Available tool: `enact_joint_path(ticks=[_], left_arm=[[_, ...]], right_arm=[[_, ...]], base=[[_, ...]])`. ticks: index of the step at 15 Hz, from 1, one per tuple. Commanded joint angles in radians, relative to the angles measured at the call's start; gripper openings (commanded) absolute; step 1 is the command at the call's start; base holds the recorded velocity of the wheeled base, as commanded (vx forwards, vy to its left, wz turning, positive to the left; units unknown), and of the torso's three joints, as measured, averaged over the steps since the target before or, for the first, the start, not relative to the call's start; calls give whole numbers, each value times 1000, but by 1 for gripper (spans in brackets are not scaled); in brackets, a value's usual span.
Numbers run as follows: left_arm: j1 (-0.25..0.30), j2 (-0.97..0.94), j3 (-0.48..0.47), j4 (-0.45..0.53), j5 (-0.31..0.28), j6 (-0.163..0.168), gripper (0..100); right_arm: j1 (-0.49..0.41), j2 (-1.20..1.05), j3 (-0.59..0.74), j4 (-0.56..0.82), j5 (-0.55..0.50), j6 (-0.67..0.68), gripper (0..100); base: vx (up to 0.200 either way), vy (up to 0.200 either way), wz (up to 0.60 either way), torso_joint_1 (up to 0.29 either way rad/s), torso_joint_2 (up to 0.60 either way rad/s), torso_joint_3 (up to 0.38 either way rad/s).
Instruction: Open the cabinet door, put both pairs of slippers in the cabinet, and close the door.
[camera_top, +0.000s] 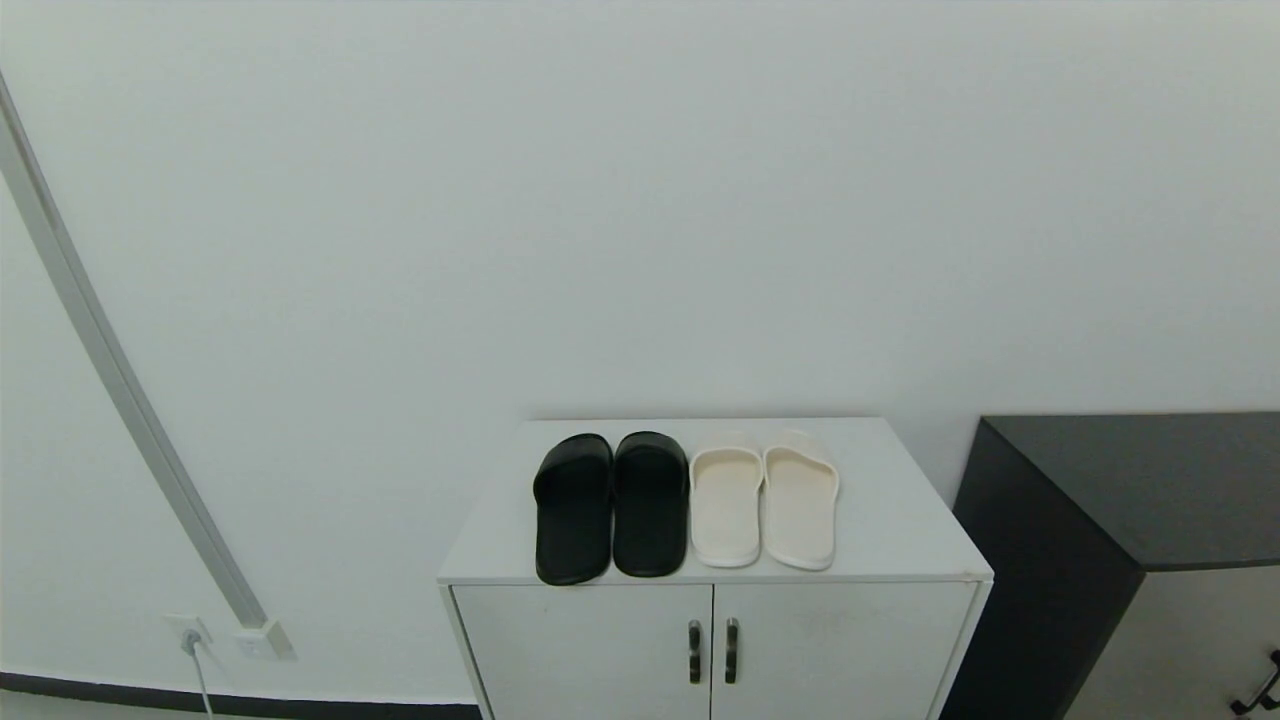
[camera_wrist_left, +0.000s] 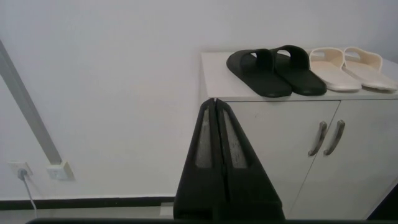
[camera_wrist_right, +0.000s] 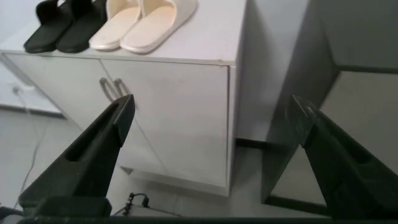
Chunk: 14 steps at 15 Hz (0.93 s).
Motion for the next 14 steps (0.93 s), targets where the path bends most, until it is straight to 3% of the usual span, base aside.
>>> enact_joint_path(ticks=[1, 4, 8, 10, 14], left_arm=[[0, 0, 0, 1, 0, -1, 0], [0, 0, 0, 1, -1, -1, 0], [0, 0, 0, -1, 0, -1, 0], [0, 0, 0, -1, -1, -1, 0], [0, 0, 0, 1, -1, -1, 0]], right_arm=[[103, 272, -32, -141, -9, 8, 100], [240, 439, -47, -305, -99, 48, 100], [514, 685, -98, -541, -368, 235, 100], [591, 803, -143, -612, -466, 265, 100], [669, 949, -258, -622, -610, 285, 100]], base=[[0, 0, 0, 0, 0, 0], [0, 0, 0, 0, 0, 0], [0, 0, 0, 0, 0, 0], [0, 0, 0, 0, 0, 0], [0, 0, 0, 0, 0, 0]])
